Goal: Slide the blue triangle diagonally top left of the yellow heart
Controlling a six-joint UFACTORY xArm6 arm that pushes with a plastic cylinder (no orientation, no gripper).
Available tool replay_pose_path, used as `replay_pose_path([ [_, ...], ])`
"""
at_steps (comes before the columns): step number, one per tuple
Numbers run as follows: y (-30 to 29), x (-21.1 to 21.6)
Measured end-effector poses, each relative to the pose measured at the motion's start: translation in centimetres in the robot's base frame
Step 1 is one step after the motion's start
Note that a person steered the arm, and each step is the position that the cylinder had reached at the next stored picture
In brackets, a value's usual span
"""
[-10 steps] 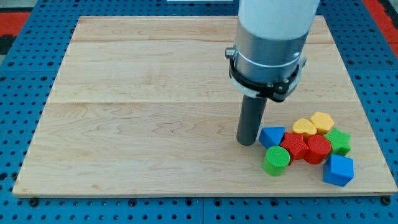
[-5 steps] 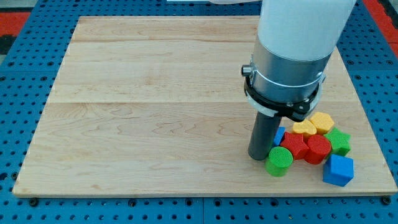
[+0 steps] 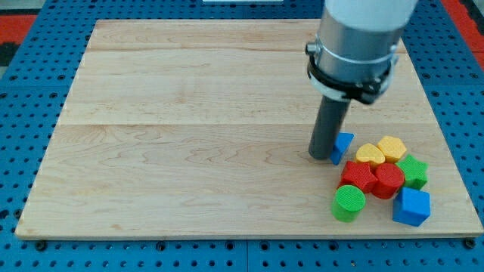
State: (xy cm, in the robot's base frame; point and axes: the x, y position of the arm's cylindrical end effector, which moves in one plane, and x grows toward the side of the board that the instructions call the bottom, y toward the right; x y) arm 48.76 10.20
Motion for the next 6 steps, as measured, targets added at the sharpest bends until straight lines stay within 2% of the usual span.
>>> replay_pose_path([
  [2,-0.7,-2.3],
  [4,-10.0,-12.6],
  [6,-10.0,-12.8],
])
